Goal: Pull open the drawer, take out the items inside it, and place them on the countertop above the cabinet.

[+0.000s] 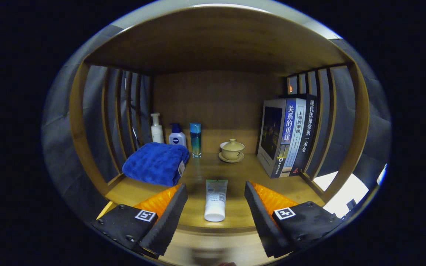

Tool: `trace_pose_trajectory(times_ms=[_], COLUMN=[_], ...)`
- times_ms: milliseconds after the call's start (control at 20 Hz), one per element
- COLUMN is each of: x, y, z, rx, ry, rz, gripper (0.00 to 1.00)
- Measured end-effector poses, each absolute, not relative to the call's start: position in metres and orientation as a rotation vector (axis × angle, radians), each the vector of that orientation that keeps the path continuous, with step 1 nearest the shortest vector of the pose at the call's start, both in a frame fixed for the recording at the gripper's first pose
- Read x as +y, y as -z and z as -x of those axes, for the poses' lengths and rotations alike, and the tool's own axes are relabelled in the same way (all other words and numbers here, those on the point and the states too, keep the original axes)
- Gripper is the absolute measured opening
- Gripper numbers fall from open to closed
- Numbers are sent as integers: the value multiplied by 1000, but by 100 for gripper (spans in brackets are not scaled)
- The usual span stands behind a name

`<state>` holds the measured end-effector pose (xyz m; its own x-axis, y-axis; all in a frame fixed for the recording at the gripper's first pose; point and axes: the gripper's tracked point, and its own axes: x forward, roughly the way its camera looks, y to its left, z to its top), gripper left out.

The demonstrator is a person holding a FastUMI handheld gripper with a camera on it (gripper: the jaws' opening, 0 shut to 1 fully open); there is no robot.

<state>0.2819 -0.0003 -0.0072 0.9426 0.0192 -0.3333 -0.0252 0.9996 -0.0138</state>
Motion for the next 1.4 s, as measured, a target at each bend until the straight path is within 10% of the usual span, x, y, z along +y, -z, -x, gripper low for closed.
trace_pose_trajectory(times_ms=[600, 1400], x=[38, 27], y=[35, 122], z=[-100, -61], rx=[239, 228], ry=[-132, -53], rz=[1, 83], gripper=[99, 99])
